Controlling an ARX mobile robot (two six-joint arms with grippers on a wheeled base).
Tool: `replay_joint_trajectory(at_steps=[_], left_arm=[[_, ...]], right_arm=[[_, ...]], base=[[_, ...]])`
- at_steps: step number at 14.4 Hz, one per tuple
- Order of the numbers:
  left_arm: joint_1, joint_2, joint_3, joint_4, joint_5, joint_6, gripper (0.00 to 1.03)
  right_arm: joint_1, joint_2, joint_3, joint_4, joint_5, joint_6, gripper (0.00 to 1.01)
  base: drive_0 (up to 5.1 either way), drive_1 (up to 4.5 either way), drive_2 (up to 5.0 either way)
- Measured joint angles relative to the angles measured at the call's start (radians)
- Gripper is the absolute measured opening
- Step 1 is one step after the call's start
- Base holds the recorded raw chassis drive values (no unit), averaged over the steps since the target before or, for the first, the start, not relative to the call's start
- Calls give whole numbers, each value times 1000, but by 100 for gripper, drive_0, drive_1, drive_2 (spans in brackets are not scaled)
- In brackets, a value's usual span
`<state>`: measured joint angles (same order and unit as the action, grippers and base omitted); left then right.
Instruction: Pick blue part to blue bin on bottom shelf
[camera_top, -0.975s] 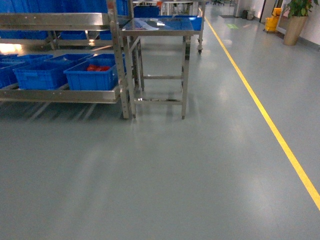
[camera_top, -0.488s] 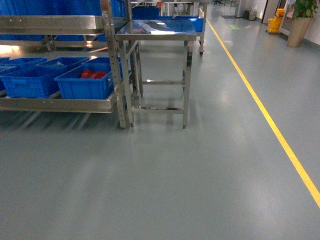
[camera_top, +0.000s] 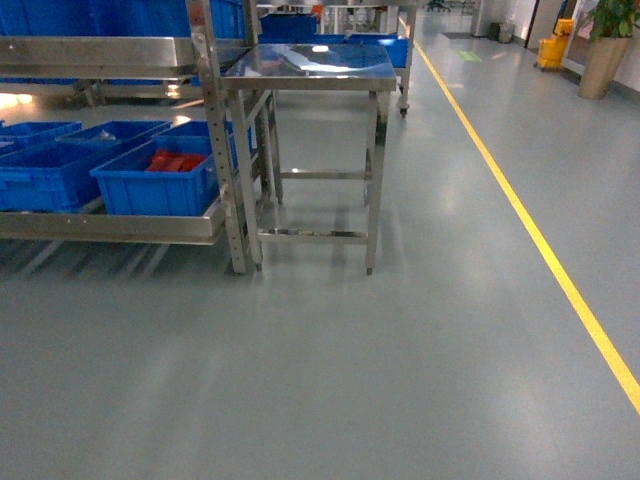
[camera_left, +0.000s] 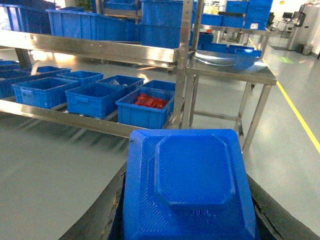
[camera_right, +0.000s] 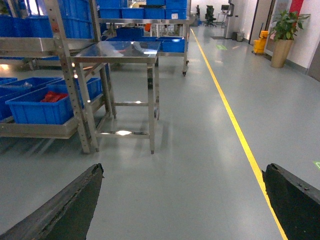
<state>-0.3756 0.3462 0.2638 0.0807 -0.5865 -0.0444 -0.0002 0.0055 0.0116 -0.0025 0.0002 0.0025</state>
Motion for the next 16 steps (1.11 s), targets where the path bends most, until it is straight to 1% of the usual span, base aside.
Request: replay_joint_trajectory(at_steps=[16], left_arm=[[0, 0, 0, -2, -1, 0, 43]], right_arm=[[0, 0, 0, -5, 0, 0, 98]], base=[[2, 403, -400]])
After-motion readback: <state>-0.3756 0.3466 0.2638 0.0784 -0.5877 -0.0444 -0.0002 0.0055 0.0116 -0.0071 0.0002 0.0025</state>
